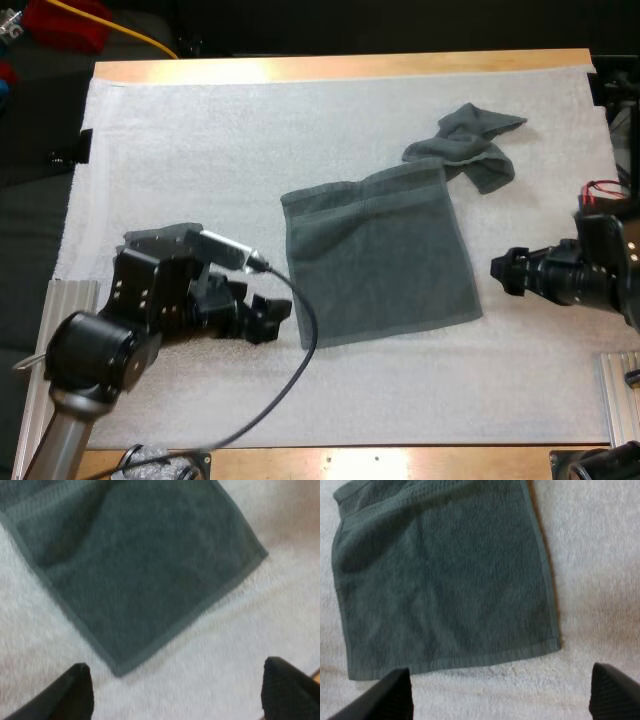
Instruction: Pick towel from pile, fold and stack
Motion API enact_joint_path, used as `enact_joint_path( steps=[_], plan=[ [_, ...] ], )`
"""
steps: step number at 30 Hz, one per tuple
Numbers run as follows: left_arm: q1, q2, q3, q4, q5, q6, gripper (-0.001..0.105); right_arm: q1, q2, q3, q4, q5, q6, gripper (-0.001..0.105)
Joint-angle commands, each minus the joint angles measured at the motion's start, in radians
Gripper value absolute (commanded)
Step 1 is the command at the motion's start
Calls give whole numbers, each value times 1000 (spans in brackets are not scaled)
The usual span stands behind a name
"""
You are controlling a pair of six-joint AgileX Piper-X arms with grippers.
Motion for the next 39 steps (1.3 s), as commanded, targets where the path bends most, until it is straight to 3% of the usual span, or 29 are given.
enact_joint_path(
  steps=[1, 8, 17, 29, 39],
  plan=[
    [-12, -24, 4, 35, -10, -13, 67, -2, -22, -2, 31, -9, -12, 70],
    [-20, -96, 8, 94, -9, -14, 67, -2, -70, 31, 77, -9, -28, 70],
    [-20, -99, 8, 112, -4, -6, 67, -57, -16, 217, -131, -63, 17, 70],
    [-20, -99, 8, 140, -2, -6, 67, -269, 133, 332, -309, -298, 21, 70],
    [-20, -99, 8, 150, -2, -6, 67, -305, 226, 482, -553, -486, 77, 70]
  ],
)
